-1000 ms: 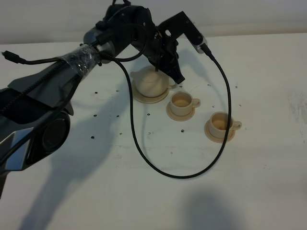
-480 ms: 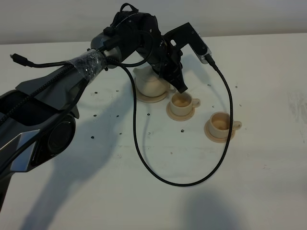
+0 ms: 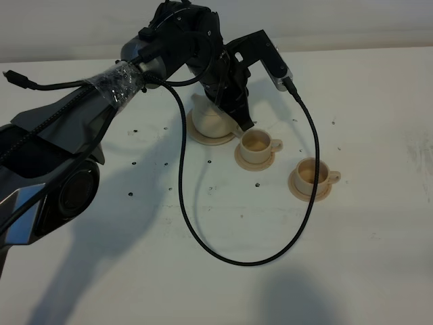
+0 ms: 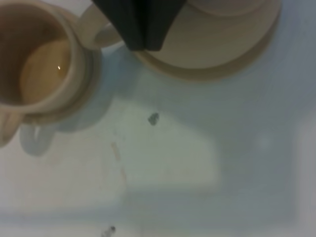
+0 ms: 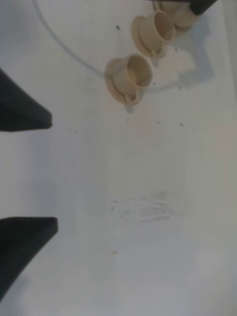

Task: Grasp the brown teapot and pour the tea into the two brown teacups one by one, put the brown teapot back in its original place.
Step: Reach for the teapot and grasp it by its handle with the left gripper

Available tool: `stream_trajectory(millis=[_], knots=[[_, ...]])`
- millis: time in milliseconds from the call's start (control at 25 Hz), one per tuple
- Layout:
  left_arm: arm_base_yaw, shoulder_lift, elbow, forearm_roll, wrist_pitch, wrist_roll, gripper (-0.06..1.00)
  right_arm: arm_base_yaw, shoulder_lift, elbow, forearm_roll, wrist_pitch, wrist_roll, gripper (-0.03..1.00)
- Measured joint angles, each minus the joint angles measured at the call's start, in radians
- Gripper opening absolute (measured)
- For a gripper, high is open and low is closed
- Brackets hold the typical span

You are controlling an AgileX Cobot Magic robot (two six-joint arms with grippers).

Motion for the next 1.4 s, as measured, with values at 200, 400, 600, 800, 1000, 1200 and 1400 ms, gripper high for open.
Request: stream_trajectory(millis=[200, 400, 600, 800, 1000, 1200, 1400], knots=[[0.000, 0.000, 0.000, 0.000, 0.005, 0.006, -0.05, 0.000, 0.000, 0.000, 0.000, 0.000, 0.000, 0.41], [0.000, 0.000, 0.000, 0.000, 0.010, 0.009, -0.05, 0.000, 0.000, 0.000, 0.000, 0.000, 0.000, 0.41], [0.001, 0.000, 0.000, -0.021, -0.028, 0.010, -0.05, -0.018, 0.000, 0.000, 0.000, 0.000, 0.000, 0.41], [-0.002, 0.001, 0.000, -0.042, -0.073, 0.011, -0.05, -0.021, 0.000, 0.000, 0.001, 0.000, -0.001, 0.41], [-0.013, 0.019, 0.000, -0.063, -0.094, 0.013, -0.05, -0.021, 0.000, 0.000, 0.001, 0.000, 0.000, 0.41], [-0.019, 0.038, 0.000, -0.064, -0.087, 0.013, -0.05, -0.021, 0.000, 0.000, 0.001, 0.000, 0.000, 0.41], [-0.019, 0.038, 0.000, -0.048, -0.041, 0.013, -0.05, -0.021, 0.000, 0.000, 0.001, 0.000, 0.000, 0.41]])
